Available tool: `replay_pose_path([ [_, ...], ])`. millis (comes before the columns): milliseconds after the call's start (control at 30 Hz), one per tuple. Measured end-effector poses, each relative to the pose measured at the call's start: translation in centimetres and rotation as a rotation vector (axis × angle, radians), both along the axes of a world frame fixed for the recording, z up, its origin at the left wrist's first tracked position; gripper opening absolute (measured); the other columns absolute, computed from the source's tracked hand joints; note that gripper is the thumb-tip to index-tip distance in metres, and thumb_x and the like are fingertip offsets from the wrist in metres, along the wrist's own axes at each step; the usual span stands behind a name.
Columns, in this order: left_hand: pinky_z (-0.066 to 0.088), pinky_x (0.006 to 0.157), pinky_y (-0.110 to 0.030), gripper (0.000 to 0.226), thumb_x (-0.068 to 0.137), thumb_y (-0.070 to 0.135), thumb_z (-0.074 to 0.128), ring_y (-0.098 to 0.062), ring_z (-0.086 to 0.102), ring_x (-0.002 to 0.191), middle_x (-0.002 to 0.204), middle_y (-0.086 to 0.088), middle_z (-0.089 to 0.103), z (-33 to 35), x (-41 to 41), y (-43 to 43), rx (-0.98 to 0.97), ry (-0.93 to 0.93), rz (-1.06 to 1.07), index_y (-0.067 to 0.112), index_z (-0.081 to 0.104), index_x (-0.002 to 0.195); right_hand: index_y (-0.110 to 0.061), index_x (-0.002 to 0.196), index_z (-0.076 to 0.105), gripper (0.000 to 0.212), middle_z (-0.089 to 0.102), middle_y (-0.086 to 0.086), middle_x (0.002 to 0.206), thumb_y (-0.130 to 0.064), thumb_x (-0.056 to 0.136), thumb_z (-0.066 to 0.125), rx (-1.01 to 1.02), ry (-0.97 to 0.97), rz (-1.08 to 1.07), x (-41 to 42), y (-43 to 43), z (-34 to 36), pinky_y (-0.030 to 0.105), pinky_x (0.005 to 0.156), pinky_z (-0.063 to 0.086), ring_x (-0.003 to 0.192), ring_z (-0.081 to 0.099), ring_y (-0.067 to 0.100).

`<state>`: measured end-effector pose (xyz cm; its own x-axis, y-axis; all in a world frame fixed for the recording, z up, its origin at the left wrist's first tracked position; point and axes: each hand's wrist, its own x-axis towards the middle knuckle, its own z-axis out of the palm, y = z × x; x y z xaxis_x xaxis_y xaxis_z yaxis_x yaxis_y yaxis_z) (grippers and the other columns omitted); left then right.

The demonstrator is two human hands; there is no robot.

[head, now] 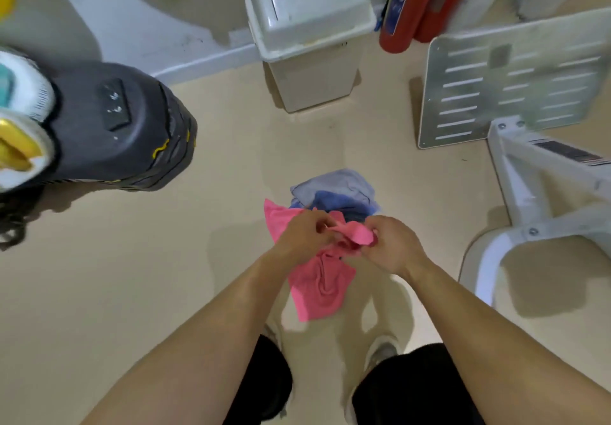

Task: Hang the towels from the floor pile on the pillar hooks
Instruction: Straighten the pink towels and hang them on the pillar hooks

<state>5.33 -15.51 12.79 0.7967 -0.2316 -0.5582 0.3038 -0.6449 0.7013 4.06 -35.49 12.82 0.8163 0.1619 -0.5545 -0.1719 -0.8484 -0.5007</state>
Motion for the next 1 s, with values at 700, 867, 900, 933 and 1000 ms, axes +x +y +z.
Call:
replay_pose_path([
  [700, 0.031, 0.057, -0.024, 0.026, 0.09, 0.024, 0.07, 0.001, 0.047, 0.056, 0.061, 0.009, 0.053, 49.8, -8.3, 6.1, 0.016, -0.33, 0.091, 0.028, 0.057, 0.067, -0.016, 0.065, 0.057, 0.029, 0.054, -0.001, 0.06, -0.028, 0.092, 0.059, 0.462, -0.392, -0.133, -3.4, 3.9, 54.9, 0.034, 0.062, 0.04, 0.061, 0.048, 0.008],
  [867, 0.036, 0.059, -0.022, 0.014, 0.088, 0.028, 0.073, -0.004, 0.05, 0.064, 0.067, 0.01, 0.059, 52.2, -9.5, 9.5, 0.003, -0.383, 0.21, 0.024, 0.067, 0.077, -0.026, 0.074, 0.063, 0.02, 0.059, -0.015, 0.068, -0.032, 0.094, 0.061, 0.263, -0.645, -0.093, -2.1, 2.4, 59.1, 0.028, 0.064, 0.035, 0.069, 0.053, 0.009],
  [900, 0.039, 0.061, -0.023, 0.013, 0.088, 0.028, 0.074, -0.006, 0.053, 0.065, 0.069, 0.009, 0.061, 52.7, -9.5, 10.2, -0.005, -0.386, 0.233, 0.023, 0.067, 0.078, -0.027, 0.075, 0.065, 0.019, 0.06, -0.013, 0.069, -0.033, 0.093, 0.062, 0.221, -0.679, -0.089, -1.8, 1.9, 59.5, 0.028, 0.066, 0.034, 0.072, 0.055, 0.013],
  [933, 0.043, 0.061, -0.027, 0.012, 0.087, 0.026, 0.075, -0.01, 0.056, 0.065, 0.07, 0.006, 0.063, 53.3, -9.5, 10.9, -0.018, -0.375, 0.261, 0.021, 0.068, 0.079, -0.026, 0.077, 0.066, 0.018, 0.062, -0.011, 0.071, -0.034, 0.093, 0.062, 0.182, -0.706, -0.096, -1.6, 1.4, 59.7, 0.027, 0.067, 0.036, 0.075, 0.057, 0.015],
  [1000, 0.046, 0.058, -0.031, 0.01, 0.088, 0.021, 0.073, -0.019, 0.058, 0.059, 0.071, -0.003, 0.065, 54.5, -9.5, 12.2, -0.082, -0.353, 0.311, 0.015, 0.068, 0.083, -0.022, 0.081, 0.07, 0.018, 0.068, -0.005, 0.078, -0.035, 0.092, 0.062, 0.107, -0.749, -0.113, -1.2, 0.3, 59.9, 0.03, 0.07, 0.042, 0.081, 0.061, 0.019],
])
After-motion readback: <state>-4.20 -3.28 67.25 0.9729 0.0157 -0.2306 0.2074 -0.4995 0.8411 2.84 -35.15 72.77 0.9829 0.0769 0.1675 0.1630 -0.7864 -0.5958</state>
